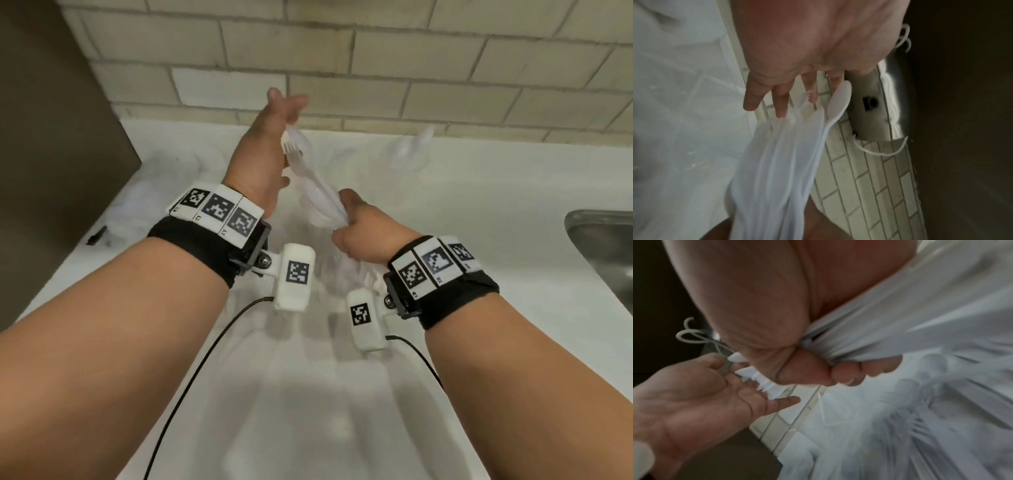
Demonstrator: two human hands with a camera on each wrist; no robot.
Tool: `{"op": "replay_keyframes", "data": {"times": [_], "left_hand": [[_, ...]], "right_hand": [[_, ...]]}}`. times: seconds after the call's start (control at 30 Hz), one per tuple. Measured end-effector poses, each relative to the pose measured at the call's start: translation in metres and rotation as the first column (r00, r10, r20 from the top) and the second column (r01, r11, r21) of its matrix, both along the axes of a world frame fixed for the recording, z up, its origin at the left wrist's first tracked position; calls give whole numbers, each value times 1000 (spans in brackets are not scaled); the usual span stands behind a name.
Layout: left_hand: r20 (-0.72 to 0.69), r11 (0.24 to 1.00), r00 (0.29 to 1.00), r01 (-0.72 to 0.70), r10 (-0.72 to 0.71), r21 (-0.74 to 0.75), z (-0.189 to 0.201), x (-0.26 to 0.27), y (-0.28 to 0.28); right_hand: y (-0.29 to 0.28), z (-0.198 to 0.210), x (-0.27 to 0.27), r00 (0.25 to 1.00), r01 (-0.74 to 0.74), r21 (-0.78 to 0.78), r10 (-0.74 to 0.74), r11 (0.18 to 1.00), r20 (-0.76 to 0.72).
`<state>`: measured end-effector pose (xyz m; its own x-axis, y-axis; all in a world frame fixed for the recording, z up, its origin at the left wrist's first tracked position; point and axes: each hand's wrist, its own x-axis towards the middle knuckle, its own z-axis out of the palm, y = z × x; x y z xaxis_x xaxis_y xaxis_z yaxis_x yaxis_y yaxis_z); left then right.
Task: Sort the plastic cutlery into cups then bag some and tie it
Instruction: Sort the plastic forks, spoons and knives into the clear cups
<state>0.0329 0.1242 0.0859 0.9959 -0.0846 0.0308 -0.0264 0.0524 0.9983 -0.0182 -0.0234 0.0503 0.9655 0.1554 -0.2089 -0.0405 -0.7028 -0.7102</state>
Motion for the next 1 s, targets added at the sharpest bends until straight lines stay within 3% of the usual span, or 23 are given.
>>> {"op": "replay_keyframes", "data": {"times": [0.1,0.2,0.3,0.37,0.43,0.5,0.57,0.63,0.73,0.8,0.9,1.0], "left_hand": [[30,987,999,-33,29,159,-1,0,16],[23,974,997,61,-68,220,-9,-1,27],[59,965,977,192,-205,179,-17,-3,40],[91,976,972,216,-215,1,-20,-5,49],[-48,961,990,114,-130,-251,-24,-8,60],[-246,925,959,40,-142,-377,-36,-11,68],[-354,909,900,97,-254,-407,-52,-17,67],[-404,889,843,171,-356,-425,-62,-25,59],[-421,839,775,245,-470,-486,-64,-33,47],[-387,783,763,240,-518,-574,-61,-33,43],[-335,728,799,177,-500,-663,-60,-26,39],[-373,745,774,183,-511,-641,-63,-21,35]], "right_hand": [[19,0,6,999,-35,15,35,999,36],[36,5,13,997,-55,47,52,997,58],[50,7,19,997,-53,100,47,994,65],[55,7,24,996,6,248,-28,969,89],[55,12,29,984,65,532,-143,845,107],[54,22,31,982,50,817,-179,574,66],[56,33,32,989,-9,939,-137,345,60],[60,41,33,986,-94,954,-106,285,129],[67,43,33,975,-184,945,-71,269,210],[69,37,31,976,-183,936,-56,302,208],[70,20,28,985,-104,875,-70,473,156],[68,9,30,985,-15,804,-127,595,113]]}}
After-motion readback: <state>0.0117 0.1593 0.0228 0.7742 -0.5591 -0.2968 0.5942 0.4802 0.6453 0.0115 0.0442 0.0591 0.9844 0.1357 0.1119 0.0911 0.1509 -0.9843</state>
